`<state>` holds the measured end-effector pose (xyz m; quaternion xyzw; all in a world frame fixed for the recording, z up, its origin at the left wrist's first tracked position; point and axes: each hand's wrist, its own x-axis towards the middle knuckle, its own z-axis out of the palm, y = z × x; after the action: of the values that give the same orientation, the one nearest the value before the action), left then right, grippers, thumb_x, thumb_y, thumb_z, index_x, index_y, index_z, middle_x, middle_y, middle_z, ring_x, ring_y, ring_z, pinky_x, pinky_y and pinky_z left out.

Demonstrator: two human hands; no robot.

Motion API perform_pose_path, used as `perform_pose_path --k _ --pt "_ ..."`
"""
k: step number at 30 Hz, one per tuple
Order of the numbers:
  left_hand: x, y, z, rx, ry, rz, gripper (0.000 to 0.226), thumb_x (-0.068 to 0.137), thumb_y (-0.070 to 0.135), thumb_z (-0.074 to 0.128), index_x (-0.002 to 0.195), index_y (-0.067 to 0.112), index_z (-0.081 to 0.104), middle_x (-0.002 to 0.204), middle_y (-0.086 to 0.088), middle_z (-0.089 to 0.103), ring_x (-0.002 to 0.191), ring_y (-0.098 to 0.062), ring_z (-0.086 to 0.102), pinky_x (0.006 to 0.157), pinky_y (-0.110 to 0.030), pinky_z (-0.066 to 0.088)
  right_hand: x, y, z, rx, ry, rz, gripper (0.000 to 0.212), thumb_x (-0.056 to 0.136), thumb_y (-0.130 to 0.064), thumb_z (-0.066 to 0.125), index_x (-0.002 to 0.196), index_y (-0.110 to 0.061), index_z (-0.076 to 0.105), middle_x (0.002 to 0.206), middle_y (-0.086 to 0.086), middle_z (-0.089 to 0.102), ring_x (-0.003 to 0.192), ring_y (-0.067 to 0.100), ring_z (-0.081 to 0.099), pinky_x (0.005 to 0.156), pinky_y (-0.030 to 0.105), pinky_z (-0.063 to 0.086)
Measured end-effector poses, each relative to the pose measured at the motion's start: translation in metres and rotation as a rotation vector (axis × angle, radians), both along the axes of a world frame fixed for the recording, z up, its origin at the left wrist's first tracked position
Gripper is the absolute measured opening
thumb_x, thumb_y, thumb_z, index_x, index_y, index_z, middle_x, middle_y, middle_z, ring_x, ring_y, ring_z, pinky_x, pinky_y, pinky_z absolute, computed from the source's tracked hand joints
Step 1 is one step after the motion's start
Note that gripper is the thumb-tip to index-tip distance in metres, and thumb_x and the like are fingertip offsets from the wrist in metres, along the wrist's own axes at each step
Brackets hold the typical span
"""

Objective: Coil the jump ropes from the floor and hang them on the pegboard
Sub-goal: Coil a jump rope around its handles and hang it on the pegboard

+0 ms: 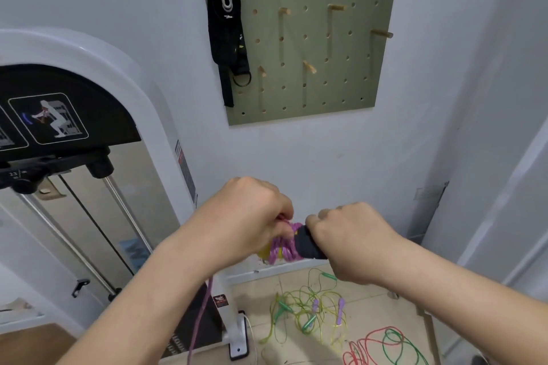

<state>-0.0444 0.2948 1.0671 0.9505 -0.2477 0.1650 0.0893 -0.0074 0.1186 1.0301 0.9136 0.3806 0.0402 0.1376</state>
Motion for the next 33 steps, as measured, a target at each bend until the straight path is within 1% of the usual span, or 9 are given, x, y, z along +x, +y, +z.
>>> perform_pose_path --k 3,5,10,15,19,22,26,29,33 --pt "0.009 0.01 0.006 -0.144 0.164 0.005 0.017 0.071 0.035 0.08 0.082 0.022 0.077 0.075 0.008 0.073 0.073 -0.002 0.063 0.071 -0.023 0.049 -0.008 0.003 0.0 0.025 -0.264 0.249 0.024 0.072 -0.007 0.041 0.087 -0.015 0.057 0.075 0.004 0.058 0.062 0.024 0.059 0.051 0.029 0.023" --pt "0.011 0.017 0.008 -0.413 0.349 0.039 0.011 0.067 0.021 0.083 0.076 0.019 0.078 0.07 0.006 0.073 0.07 -0.003 0.066 0.071 -0.021 0.052 -0.009 0.001 0.005 0.108 -0.366 0.336 0.024 0.074 -0.008 0.035 0.08 -0.016 0.058 0.065 0.002 0.053 0.053 0.022 0.051 0.049 0.03 0.023" --pt "0.016 0.027 0.0 -0.796 0.549 -0.02 0.011 0.066 0.017 0.079 0.073 0.011 0.073 0.066 -0.001 0.071 0.063 -0.008 0.064 0.065 -0.022 0.053 -0.012 -0.005 0.015 0.203 -0.477 0.401 0.023 0.077 -0.008 0.041 0.089 -0.011 0.06 0.07 0.003 0.051 0.059 0.024 0.049 0.048 0.033 0.031" --pt "0.016 0.035 -0.005 -0.691 0.806 -0.087 0.023 0.081 0.033 0.063 0.086 0.014 0.076 0.077 0.0 0.073 0.069 -0.006 0.064 0.065 -0.02 0.05 -0.017 -0.006 0.014 0.283 -0.482 0.42 0.019 0.074 -0.012 0.048 0.087 -0.011 0.061 0.071 0.003 0.05 0.061 0.025 0.047 0.051 0.035 0.037" --pt "0.015 0.036 -0.014 -0.955 0.72 -0.032 0.038 0.079 0.041 0.074 0.075 0.003 0.074 0.068 -0.008 0.069 0.059 -0.014 0.059 0.056 -0.022 0.046 -0.003 -0.01 0.016 0.417 -0.496 0.349 0.036 0.073 -0.02 0.05 0.106 -0.011 0.061 0.085 0.007 0.055 0.078 0.031 0.053 0.058 0.039 0.041" --pt "0.013 0.031 -0.024 -1.144 0.71 -0.013 0.033 0.069 0.041 0.078 0.062 0.009 0.073 0.056 -0.003 0.065 0.048 -0.009 0.055 0.05 -0.018 0.044 0.006 -0.011 0.012 0.544 -0.524 0.382 0.035 0.078 -0.006 0.048 0.109 -0.006 0.064 0.093 0.013 0.059 0.088 0.036 0.057 0.064 0.043 0.047" --pt "0.012 0.01 -0.05 -1.539 0.836 0.02 0.029 0.059 0.024 0.085 0.043 0.011 0.065 0.044 0.005 0.058 0.038 -0.002 0.053 0.044 -0.013 0.043 0.017 -0.012 -0.001 0.642 -0.441 0.411 0.034 0.077 0.005 0.055 0.11 -0.002 0.061 0.098 0.015 0.062 0.088 0.035 0.058 0.064 0.043 0.052" --pt "0.016 0.001 -0.077 -1.936 0.791 0.254 0.042 0.095 0.001 0.041 0.056 0.005 0.057 0.041 0.0 0.05 0.031 -0.007 0.045 0.035 -0.013 0.036 0.021 -0.011 -0.013 0.653 -0.183 0.274 0.045 0.068 -0.005 0.069 0.111 -0.012 0.057 0.1 0.004 0.065 0.09 0.029 0.062 0.058 0.042 0.054" --pt "0.011 0.001 -0.092 -1.802 0.65 0.154 0.007 0.074 0.006 0.057 0.068 0.003 0.055 0.056 -0.009 0.049 0.036 -0.005 0.025 0.035 -0.011 0.018 0.024 -0.01 -0.012 0.614 0.114 0.072 0.008 0.083 -0.027 0.059 0.091 -0.026 0.059 0.079 -0.006 0.066 0.075 0.019 0.06 0.064 0.035 0.049"
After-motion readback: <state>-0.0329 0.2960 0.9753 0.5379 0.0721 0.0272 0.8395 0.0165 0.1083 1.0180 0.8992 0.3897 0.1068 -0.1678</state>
